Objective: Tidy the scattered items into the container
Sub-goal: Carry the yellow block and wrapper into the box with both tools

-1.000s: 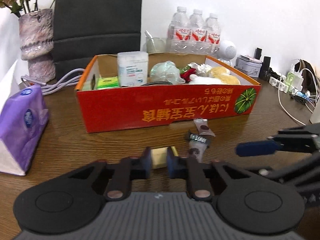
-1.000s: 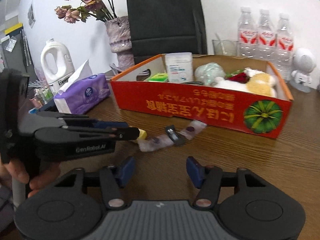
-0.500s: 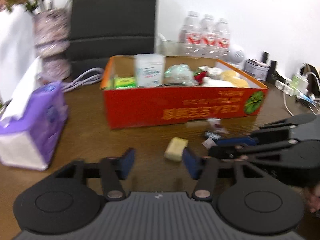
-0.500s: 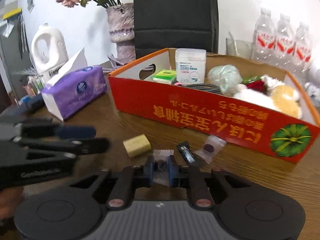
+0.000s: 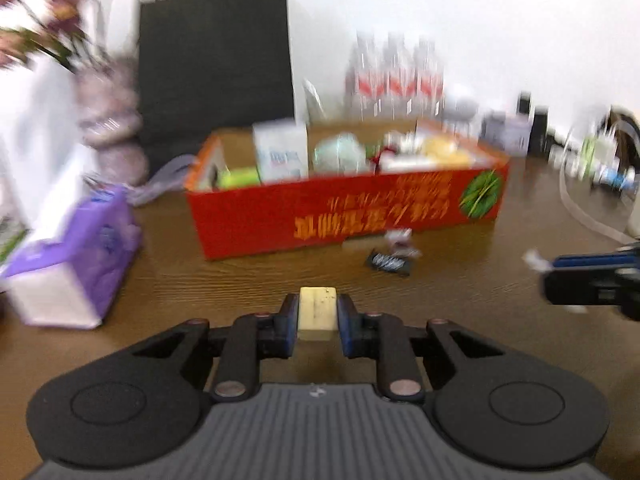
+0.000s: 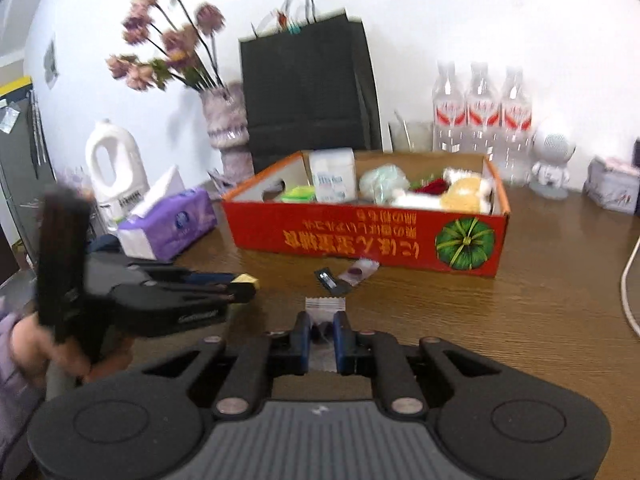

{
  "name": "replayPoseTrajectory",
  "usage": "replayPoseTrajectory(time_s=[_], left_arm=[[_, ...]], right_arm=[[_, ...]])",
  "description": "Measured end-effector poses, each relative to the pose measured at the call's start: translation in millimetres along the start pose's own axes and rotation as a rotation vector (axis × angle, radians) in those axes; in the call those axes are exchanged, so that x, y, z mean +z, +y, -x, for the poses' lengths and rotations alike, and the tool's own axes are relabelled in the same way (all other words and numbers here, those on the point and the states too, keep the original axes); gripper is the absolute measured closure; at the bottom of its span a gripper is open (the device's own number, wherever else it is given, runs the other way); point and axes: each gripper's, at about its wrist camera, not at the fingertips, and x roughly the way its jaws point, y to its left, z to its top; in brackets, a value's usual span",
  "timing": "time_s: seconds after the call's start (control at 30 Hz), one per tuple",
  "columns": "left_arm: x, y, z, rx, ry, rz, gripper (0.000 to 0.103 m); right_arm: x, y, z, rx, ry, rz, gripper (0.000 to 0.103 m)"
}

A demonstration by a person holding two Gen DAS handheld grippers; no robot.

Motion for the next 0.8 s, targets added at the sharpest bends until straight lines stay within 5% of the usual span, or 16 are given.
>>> replayPoseTrajectory(time_s=[0.17, 0.3, 0.8], left_arm=[[-25, -20, 84, 0.057, -0.159, 0.125, 0.082], [-46, -35, 128, 0.138, -0.277, 0.108, 0.082], [-106, -66, 214, 0.14, -0.404, 0.1, 0.082]], right_arm=[[-18, 12, 35, -0.041, -0.092, 0.002, 0.092], [-38, 26, 62, -0.064, -0.155, 0.036, 0.092], [-120, 54, 163, -0.138, -0.38, 0.006, 0.092]])
